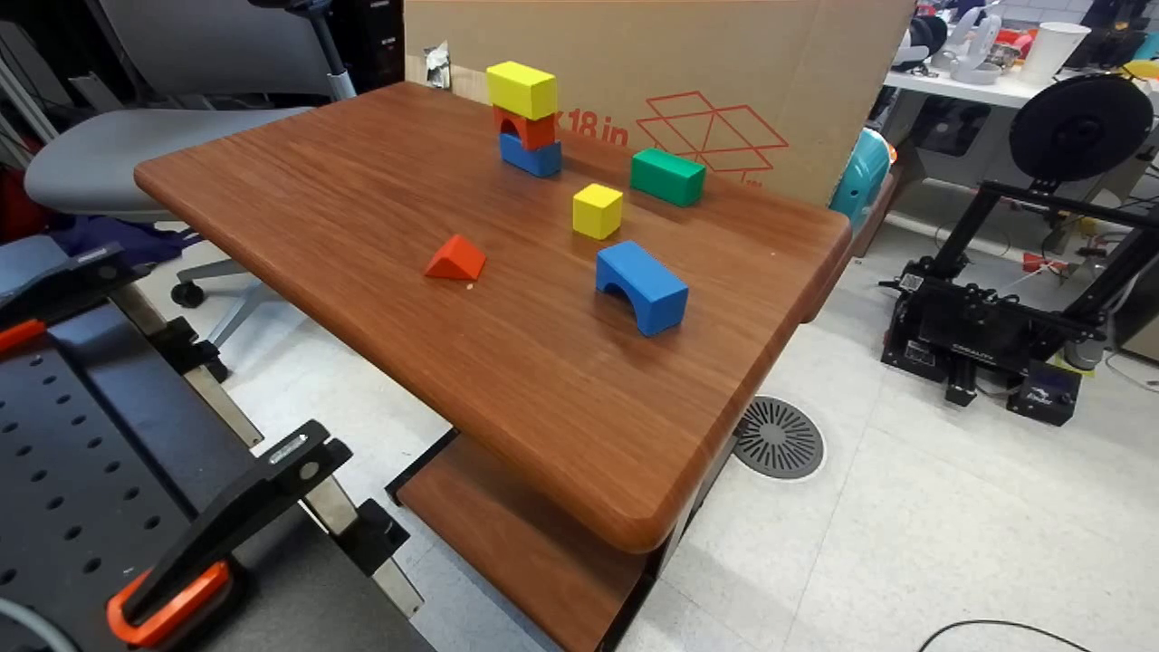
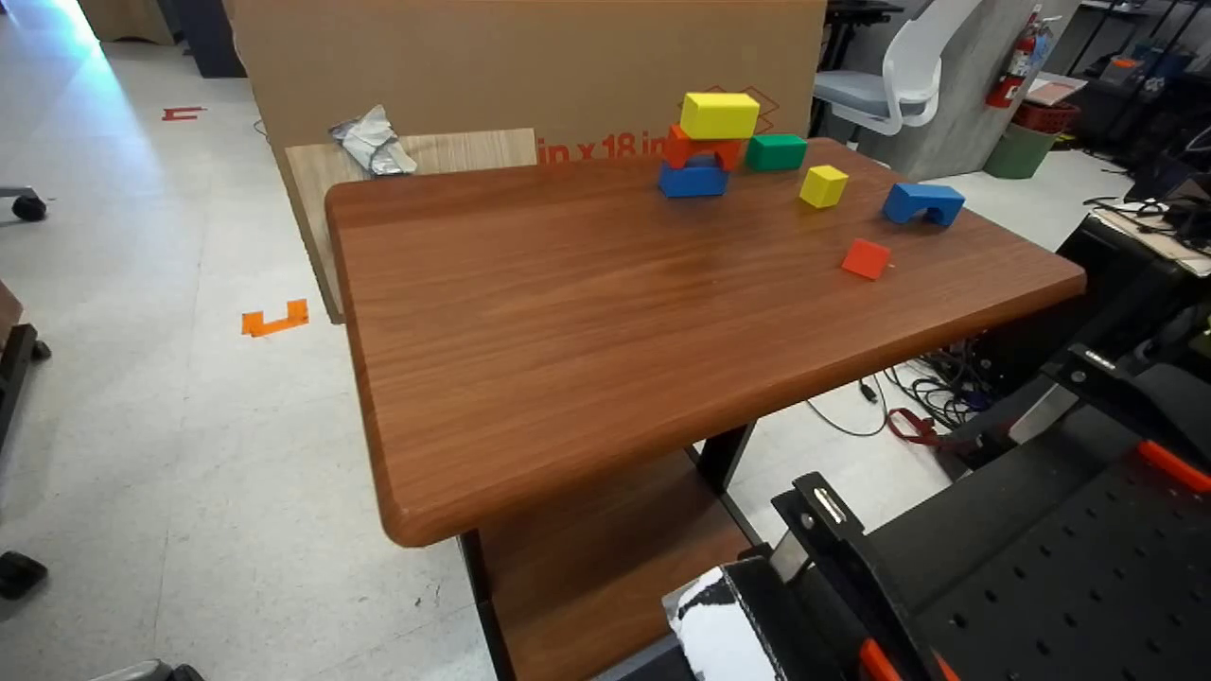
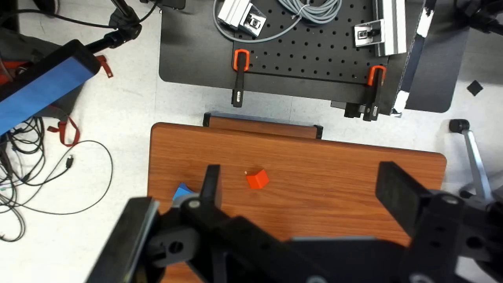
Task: Put the rectangular block on the yellow block
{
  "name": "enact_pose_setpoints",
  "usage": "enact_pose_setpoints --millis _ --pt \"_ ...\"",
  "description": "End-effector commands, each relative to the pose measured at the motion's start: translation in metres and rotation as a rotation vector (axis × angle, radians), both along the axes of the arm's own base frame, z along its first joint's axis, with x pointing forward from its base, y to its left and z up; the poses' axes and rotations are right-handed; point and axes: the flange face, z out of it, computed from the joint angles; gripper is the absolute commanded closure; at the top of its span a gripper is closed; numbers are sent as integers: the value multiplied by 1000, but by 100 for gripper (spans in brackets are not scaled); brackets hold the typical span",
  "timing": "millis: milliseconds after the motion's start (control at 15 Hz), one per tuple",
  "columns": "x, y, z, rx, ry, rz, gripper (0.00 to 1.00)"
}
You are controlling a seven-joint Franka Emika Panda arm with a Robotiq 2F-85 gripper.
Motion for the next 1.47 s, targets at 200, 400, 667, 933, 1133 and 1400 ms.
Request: enact_pose_setpoints --millis 200,400,667,933,1133,1400 --pt "18 -6 -16 -3 -8 -31 0" --pt "43 -16 -46 -14 -35 -103 0" --pt "76 -40 -101 -1 -88 -208 0" --pt "104 -66 -157 38 -92 -306 0" --pt "125 -82 -201 23 -74 -393 0" --pt "159 -97 -252 5 -58 -498 0"
